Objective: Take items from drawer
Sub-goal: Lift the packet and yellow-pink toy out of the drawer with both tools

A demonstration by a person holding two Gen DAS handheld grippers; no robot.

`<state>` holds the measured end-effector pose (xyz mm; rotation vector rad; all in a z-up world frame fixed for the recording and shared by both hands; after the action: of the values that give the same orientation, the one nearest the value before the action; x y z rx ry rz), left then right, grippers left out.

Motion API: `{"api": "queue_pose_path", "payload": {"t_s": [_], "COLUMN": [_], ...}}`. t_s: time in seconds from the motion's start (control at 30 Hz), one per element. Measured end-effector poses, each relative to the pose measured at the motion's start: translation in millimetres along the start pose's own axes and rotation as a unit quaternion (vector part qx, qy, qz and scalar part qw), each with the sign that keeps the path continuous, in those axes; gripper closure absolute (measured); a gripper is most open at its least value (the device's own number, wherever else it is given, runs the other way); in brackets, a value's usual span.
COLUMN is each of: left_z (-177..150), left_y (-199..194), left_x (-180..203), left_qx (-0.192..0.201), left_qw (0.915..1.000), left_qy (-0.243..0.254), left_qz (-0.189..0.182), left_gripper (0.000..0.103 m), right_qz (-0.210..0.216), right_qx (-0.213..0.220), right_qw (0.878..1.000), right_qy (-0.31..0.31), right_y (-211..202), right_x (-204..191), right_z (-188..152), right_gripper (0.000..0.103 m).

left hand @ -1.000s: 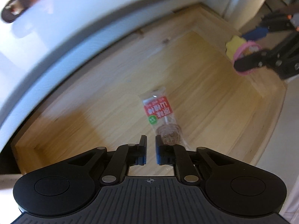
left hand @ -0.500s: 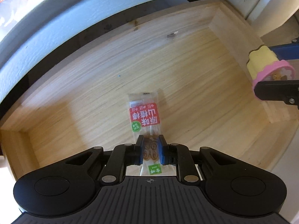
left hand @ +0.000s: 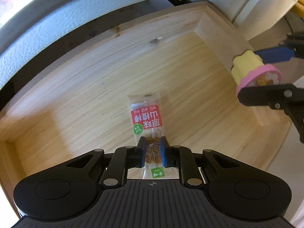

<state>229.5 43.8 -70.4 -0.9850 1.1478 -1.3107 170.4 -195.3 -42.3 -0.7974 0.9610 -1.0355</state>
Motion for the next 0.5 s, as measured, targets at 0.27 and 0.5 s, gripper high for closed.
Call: {"api": "queue_pose_path", "payload": {"t_s": [0.27,0.5], "left_z": [0,-1], "left_y": [5,14], "left_x": [4,2], "left_qx": [-0.025,-0.039], "left_qw": [0.9971,0.9965], "left_qy": [0.042,0.068], "left_qz": [0.058,0.030], "left_gripper": [0.057,0.057], "right_qz": [0.004,0.000], "right_qx": [0.002,0.003], "right_qw": [1.000,1.000], "right_qy": [-0.001,0.006], "right_y": [-3,-3], "right_x": [1,3], "right_z": [0,1], "right_gripper": [0.043,0.043]}}
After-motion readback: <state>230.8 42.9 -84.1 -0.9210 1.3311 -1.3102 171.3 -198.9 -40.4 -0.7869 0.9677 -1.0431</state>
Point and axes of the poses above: each gripper's, at about its wrist camera, not at the fingertips, and y roughly the way its jaws point, x to its right, z to its top, the point moved 2 cm from there along y, roughly the way its jaws point, and after that the axes turned 15 degrees about y, right-handed, at the moved point
